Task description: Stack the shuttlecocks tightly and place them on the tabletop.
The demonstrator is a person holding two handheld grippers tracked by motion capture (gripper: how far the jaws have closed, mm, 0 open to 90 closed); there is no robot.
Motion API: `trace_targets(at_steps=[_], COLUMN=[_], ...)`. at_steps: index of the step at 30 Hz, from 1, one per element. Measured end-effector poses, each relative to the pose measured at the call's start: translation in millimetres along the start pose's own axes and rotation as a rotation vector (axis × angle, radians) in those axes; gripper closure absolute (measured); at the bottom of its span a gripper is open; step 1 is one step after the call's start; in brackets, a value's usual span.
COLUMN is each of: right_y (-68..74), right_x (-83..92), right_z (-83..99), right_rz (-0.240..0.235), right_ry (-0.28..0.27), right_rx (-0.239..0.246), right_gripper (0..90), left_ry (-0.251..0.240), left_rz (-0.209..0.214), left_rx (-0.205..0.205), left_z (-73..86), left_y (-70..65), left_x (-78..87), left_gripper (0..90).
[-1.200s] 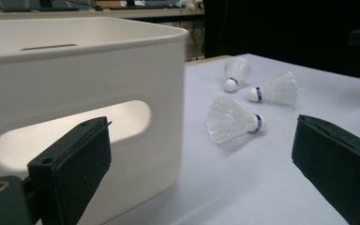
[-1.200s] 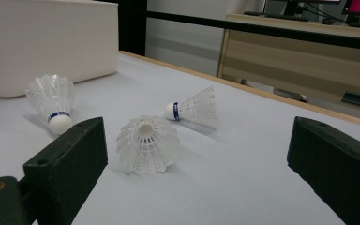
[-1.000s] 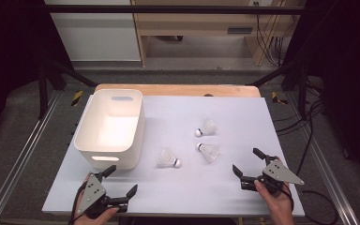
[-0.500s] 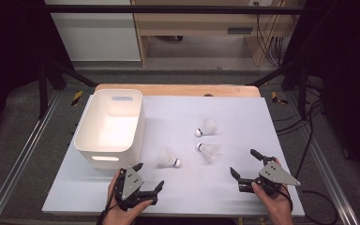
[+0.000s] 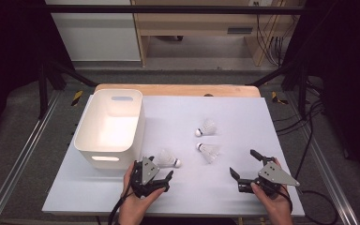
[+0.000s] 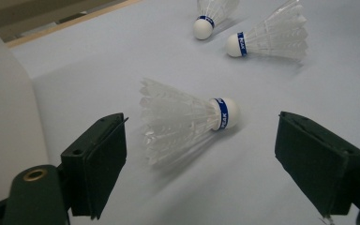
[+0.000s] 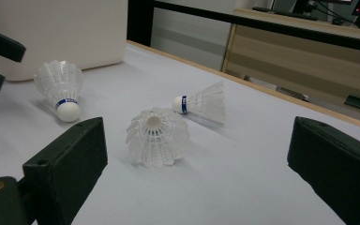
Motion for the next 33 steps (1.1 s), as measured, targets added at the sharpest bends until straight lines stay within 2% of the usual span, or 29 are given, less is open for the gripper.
trace_targets(at_steps=[3,4,8,13,15,18,21,23,24,28,29,33], right_y=[0.4,0.8,1.0,0.7,0.8,1.0,0.5,0.5,0.4,0.7,1.1,1.3], right_x=[-1.0,-1.2,-1.4,-1.3,-1.4,-1.4,-0.8,-0.9,-1.1,-1.2,-1.0,-0.6], right_z=[-0.1,-0.1,-0.2,0.2,0.2,-0.1,0.1,0.3,0.4,0.6,0.6,0.7], right_rz=[-0.006,-0.008,-0.010,-0.012,-0.013,-0.012,-0.010,-0.009,-0.008,-0.008,-0.008,-0.007], right_ry=[0.001,0.002,0.002,0.005,0.005,0.005,0.007,0.009,0.009,0.011,0.013,0.015], right_rx=[0.001,0.002,0.003,-0.004,-0.004,0.000,-0.004,-0.006,-0.005,-0.004,-0.005,-0.010], right_gripper=[5.2,5.2,5.2,5.2,5.2,5.2,5.2,5.2,5.3,5.2,5.2,5.2], left_ry=[0.010,0.022,0.026,0.043,0.047,0.034,0.021,0.020,0.012,0.002,0.000,0.012], left_rz=[0.007,-0.004,-0.028,-0.019,-0.009,0.009,0.031,0.042,0.048,0.090,0.099,0.117], left_rx=[0.004,-0.001,0.022,0.034,0.044,0.066,0.081,0.074,0.079,0.079,0.079,0.071], left_z=[-3.3,-4.5,-6.7,-5.5,-4.9,-3.6,-1.2,0.0,0.6,2.5,2.9,4.5], left_y=[0.3,1.3,4.1,5.7,6.2,7.8,7.4,6.4,5.5,-0.2,-1.9,-6.8], left_x=[-8.0,-11.0,-19.2,-24.5,-24.4,-20.4,-15.0,-11.1,-9.1,-3.0,-2.7,-4.7], left_gripper=[21.2,21.9,29.5,34.9,36.3,43.9,55.3,60.8,60.8,73.5,79.8,86.6])
Point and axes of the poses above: each handheld gripper's, and its own axes: x roughly backward along the jaws, z roughly out of its underside, y roughly to its left, the point moved 2 cm from there along -x, roughly forward along the jaws, and after that the axes turned 9 degrees about x, right-handed, at the moved point
